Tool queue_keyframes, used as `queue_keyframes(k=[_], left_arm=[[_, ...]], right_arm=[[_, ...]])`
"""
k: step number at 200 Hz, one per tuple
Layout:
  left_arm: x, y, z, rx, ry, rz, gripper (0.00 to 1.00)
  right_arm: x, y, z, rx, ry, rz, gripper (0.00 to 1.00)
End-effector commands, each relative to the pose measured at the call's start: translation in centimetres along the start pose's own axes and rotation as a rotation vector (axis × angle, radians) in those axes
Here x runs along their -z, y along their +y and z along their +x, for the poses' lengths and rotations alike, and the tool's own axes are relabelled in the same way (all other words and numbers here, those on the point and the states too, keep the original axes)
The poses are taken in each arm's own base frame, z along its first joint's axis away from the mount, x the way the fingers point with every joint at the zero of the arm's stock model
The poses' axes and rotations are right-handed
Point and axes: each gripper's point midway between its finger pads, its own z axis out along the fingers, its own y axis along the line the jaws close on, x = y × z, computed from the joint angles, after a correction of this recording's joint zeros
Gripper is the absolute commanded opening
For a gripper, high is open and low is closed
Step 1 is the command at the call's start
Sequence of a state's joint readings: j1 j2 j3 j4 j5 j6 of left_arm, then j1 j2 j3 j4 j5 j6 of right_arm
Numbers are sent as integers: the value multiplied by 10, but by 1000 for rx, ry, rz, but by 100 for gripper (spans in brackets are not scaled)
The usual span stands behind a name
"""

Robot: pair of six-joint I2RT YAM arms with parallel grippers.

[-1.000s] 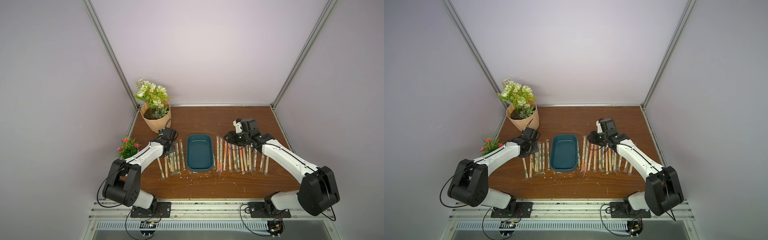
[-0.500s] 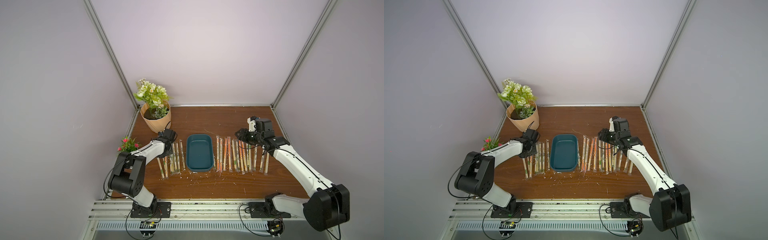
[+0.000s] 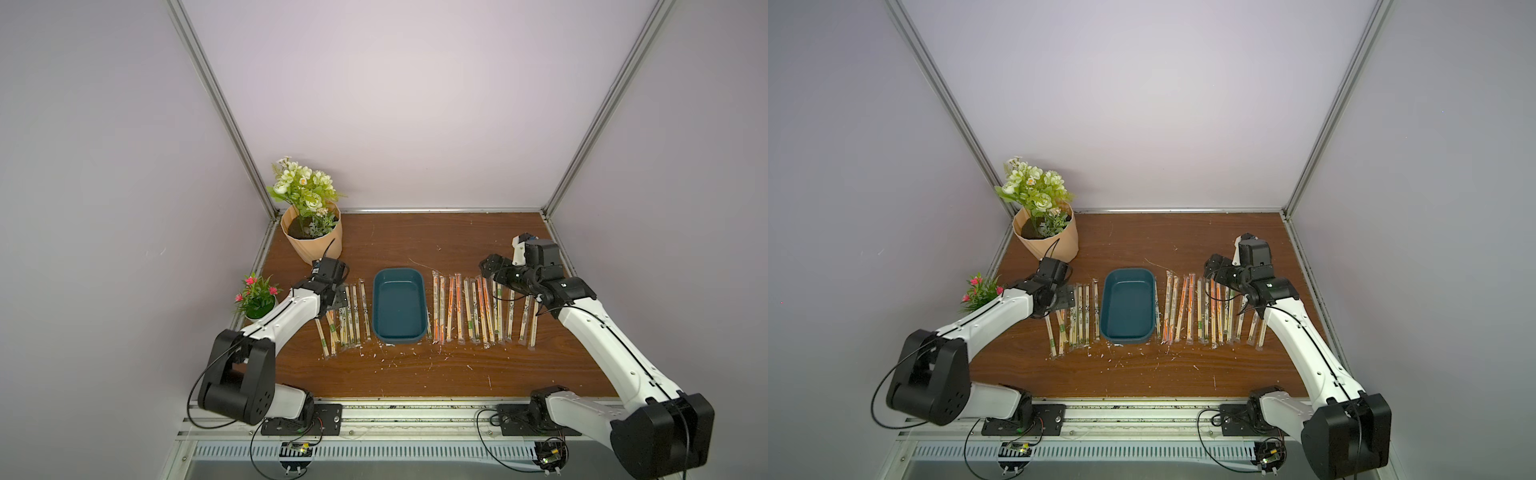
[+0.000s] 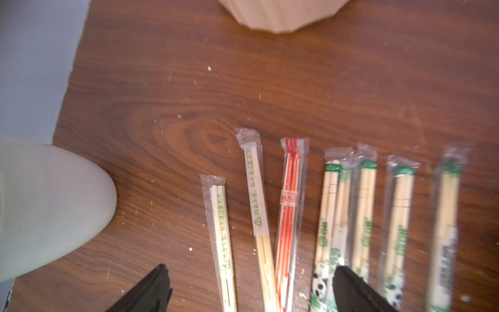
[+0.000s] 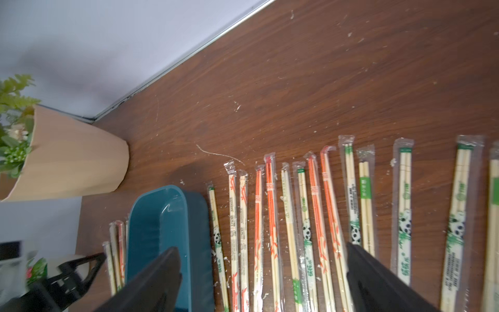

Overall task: Take the paired disposable chopsticks out of the storage box
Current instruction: Place the paired disposable chopsticks at the center of the board, then reset both arms

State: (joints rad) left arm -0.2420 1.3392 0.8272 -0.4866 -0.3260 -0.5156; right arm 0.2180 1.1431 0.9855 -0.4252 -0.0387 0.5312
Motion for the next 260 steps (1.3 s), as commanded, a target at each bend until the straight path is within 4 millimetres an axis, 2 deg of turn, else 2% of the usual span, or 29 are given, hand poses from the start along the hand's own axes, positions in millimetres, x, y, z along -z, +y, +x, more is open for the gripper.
queue_keyframes(k=[1, 25, 55, 80, 97, 108, 146, 160, 183, 194, 205, 224, 236, 242, 260], left_arm=[[25, -1, -15, 22, -67, 76, 98], [53, 0, -42, 63, -231, 134, 98], [91, 15, -74, 105, -519, 160, 98], [110, 38, -84, 141, -765, 108, 99], [116, 60, -77, 174, -930, 31, 99], [118, 67, -68, 150, -1037, -1, 99], [67, 57, -60, 55, -950, -40, 99], [50, 48, -58, 20, -923, -24, 99], [23, 44, -54, 4, -885, -39, 99], [20, 51, -61, 36, -898, -81, 99], [15, 47, -67, 28, -896, -53, 99], [1, 48, -67, 58, -884, -19, 99], [-5, 39, -70, 21, -873, 8, 99], [-9, 33, -68, -7, -865, 35, 99], [-11, 36, -64, 4, -872, 58, 99]], right_arm=[[19, -16, -29, 9, -112, 114, 99], [33, -42, -47, -4, -238, 252, 99], [59, -70, -65, -54, -536, 322, 99], [81, -103, -58, -88, -770, 409, 99], [77, -128, -41, -65, -806, 502, 99], [68, -141, -29, -42, -795, 552, 99], [30, -170, 2, 29, -714, 635, 99], [21, -170, 4, 75, -713, 618, 99], [13, -170, -1, 126, -738, 578, 99], [3, -174, 2, 160, -721, 561, 99], [0, -181, 0, 160, -727, 563, 100], [-14, -173, -9, 204, -701, 486, 100], [-24, -165, -14, 279, -673, 452, 99], [-30, -161, -14, 301, -654, 428, 100], [-38, -151, -10, 329, -614, 365, 99]])
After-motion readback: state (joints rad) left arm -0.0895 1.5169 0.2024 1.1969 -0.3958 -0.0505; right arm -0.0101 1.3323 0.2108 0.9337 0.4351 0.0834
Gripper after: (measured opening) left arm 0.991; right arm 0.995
